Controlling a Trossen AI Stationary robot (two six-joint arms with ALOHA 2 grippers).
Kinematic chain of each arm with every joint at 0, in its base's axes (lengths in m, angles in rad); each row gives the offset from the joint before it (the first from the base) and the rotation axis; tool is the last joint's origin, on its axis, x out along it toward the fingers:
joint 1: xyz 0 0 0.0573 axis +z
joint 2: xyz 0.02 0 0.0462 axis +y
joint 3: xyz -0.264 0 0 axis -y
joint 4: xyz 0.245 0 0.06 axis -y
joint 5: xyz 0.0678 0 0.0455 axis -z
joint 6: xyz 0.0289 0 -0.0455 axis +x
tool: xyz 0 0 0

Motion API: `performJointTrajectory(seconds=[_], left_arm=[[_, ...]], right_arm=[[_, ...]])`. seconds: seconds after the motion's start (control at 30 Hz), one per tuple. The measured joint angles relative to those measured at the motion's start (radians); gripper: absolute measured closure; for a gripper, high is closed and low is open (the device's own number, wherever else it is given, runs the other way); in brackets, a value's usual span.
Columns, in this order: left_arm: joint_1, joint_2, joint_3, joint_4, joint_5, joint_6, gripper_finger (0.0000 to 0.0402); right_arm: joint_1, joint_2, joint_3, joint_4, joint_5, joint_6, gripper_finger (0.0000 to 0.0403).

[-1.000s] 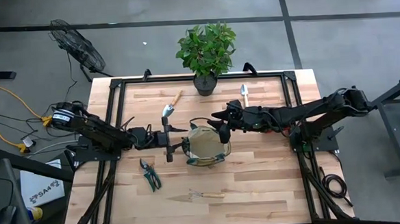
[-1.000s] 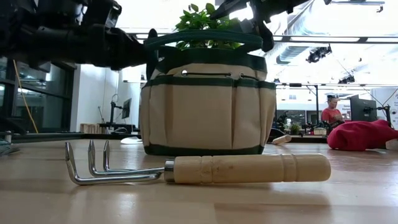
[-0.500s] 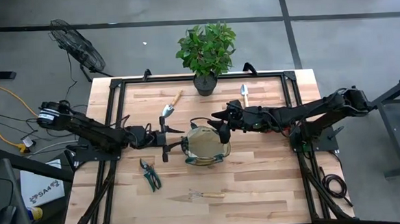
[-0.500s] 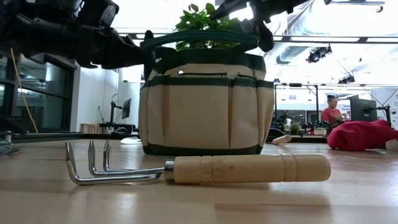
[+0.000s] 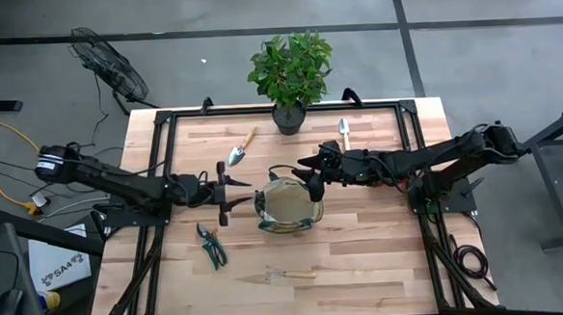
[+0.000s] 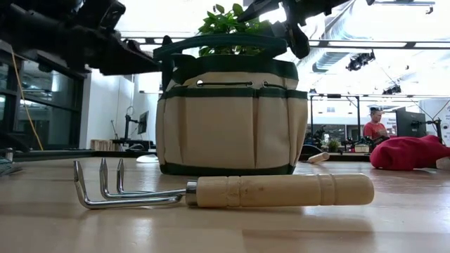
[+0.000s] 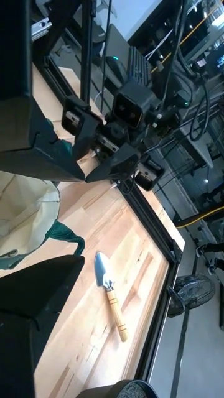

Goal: Pick & Place Garden tools in Gardening bag
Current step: Put the right green shear scissors into the gardening bag

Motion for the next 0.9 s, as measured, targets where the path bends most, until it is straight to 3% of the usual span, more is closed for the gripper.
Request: performJointTrajectory(seconds=[0.3, 0.57, 0.9], left_arm=[[0.0, -0.122, 0.0, -0.08, 0.06, -0.053, 0.026], [0.0, -0.139, 0.0, -0.057, 0.081, -0.055, 0.0391], [0.0, -0.028, 0.0, 0.154, 0.141, -0.051, 0.0401]], right_arm=[[0.0, 0.0, 0.0, 0.0, 0.0, -0.001, 0.0205], [0.0, 0.0, 0.0, 0.0, 0.002, -0.003, 0.0205], [-0.004, 0.0, 0.0, 0.0, 0.004, -0.003, 0.0205]])
